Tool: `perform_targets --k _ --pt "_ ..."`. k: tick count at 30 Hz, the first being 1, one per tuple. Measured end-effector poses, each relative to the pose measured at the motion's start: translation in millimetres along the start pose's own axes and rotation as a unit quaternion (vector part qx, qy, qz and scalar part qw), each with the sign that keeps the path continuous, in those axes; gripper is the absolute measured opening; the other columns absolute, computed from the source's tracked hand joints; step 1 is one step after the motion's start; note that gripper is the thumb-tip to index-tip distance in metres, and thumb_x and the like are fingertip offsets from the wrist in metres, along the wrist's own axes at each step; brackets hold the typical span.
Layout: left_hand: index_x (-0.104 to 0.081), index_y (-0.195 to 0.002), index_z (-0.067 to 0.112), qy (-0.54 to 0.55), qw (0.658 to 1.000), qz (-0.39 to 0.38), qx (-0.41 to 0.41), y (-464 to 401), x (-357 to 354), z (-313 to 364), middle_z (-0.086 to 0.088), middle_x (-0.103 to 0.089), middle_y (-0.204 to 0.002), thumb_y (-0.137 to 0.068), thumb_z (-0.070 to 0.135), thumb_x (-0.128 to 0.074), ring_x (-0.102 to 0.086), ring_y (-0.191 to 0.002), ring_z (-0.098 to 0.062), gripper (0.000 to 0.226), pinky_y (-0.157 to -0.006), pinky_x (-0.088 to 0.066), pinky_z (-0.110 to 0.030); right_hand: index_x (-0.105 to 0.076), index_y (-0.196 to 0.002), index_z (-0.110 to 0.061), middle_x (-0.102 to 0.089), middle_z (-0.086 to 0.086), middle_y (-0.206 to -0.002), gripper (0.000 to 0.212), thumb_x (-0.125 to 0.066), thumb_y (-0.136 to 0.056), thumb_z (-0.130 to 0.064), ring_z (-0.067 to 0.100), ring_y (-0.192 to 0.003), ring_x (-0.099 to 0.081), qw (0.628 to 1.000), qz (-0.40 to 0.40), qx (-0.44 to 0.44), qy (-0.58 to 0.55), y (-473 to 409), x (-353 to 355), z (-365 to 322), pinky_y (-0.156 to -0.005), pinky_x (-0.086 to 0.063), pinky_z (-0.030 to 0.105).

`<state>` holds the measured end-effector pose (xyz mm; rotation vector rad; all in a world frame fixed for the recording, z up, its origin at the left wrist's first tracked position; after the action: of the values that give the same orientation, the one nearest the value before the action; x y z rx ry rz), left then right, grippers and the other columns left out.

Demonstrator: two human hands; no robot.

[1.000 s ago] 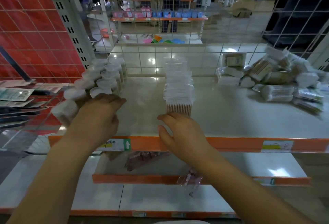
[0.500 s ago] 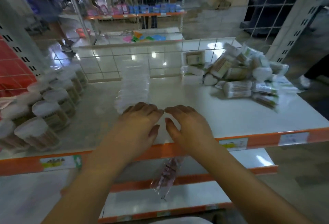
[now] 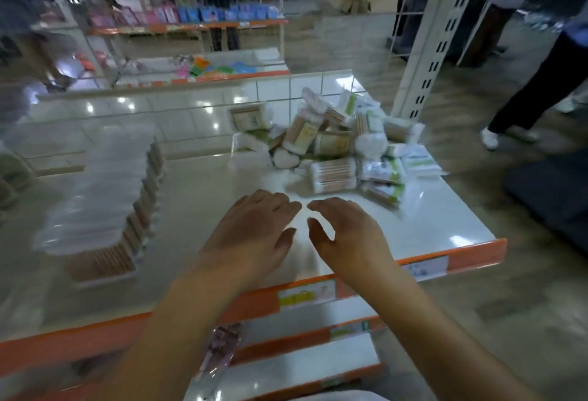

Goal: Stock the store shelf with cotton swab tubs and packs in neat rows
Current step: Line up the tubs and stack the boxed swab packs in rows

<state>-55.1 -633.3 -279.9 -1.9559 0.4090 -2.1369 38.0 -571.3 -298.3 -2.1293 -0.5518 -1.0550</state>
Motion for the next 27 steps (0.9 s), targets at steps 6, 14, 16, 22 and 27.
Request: perform_targets --k 6,14,16,22,27 --pt "-0.068 -0.091 0.007 0.028 0.999 -0.021 0.029 -45.8 -32.0 17.3 -0.007 -0.068 -0.084 -0.074 0.024 -0.055 -0.064 -0.075 -0.029 0.028 -0.064 -0.055 -0.039 -0.069 -0.098 -0.011 -0.069 0.006 -0.088 0.029 -0.05 -0.084 -0.028 0.03 -0.077 -0.065 1.0 -0.024 -0.017 -0.009 -2.2 14.2 61.1 -0.059 -0.053 0.034" --pt "-0.065 -0.107 0.001 0.062 0.99 -0.013 0.126 -96.5 -76.0 -1.7 -0.017 -0.067 -0.099 -0.066 0.018 -0.058 -0.063 -0.09 -0.037 0.045 -0.077 -0.054 -0.046 -0.052 -0.125 -0.019 -0.054 0.002 -0.12 0.035 -0.047 -0.093 -0.031 0.023 -0.112 -0.048 0.99 -0.128 -0.029 0.05 -22.7 8.7 110.5 -0.081 -0.042 0.029" --pt "-0.06 -0.118 0.003 0.069 0.985 -0.011 0.155 -106.5 -79.0 -7.7 -0.016 -0.062 -0.115 -0.074 0.019 -0.061 -0.057 -0.106 -0.036 0.048 -0.089 -0.048 -0.047 -0.051 -0.126 -0.018 -0.049 0.002 -0.126 0.037 -0.048 -0.092 -0.033 0.024 -0.116 -0.043 0.98 -0.182 -0.019 0.079 -20.7 -1.8 115.3 -0.086 -0.041 0.03" --pt "-0.046 -0.135 0.009 0.06 0.978 -0.069 0.189 -128.1 -90.7 -16.8 -0.01 -0.049 -0.134 -0.086 0.02 -0.062 -0.042 -0.125 -0.025 0.053 -0.102 -0.031 -0.031 -0.055 -0.117 -0.015 -0.042 0.005 -0.132 0.036 -0.047 -0.09 -0.037 0.026 -0.117 -0.036 0.966 -0.223 0.026 0.13 -14.7 -16.6 117.8 -0.089 -0.035 0.03" --pt "-0.045 -0.134 0.006 0.057 0.967 -0.141 0.204 -128.7 -99.1 -15.1 -0.014 -0.038 -0.136 -0.086 0.026 -0.063 -0.035 -0.126 -0.027 0.055 -0.101 -0.028 -0.029 -0.052 -0.122 -0.017 -0.041 0.004 -0.131 0.04 -0.048 -0.089 -0.038 0.026 -0.117 -0.035 0.962 -0.24 0.032 0.13 -15.6 -15.8 119.0 -0.091 -0.034 0.032"
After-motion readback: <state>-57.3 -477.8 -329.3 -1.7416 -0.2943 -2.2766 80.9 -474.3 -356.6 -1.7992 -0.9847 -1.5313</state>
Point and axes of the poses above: each hand's wrist, its own y-axis away from the middle knuckle, its own x-axis out of the back of the hand, z = x × y, the point moved 7 cm from there along -y, towards the middle knuckle
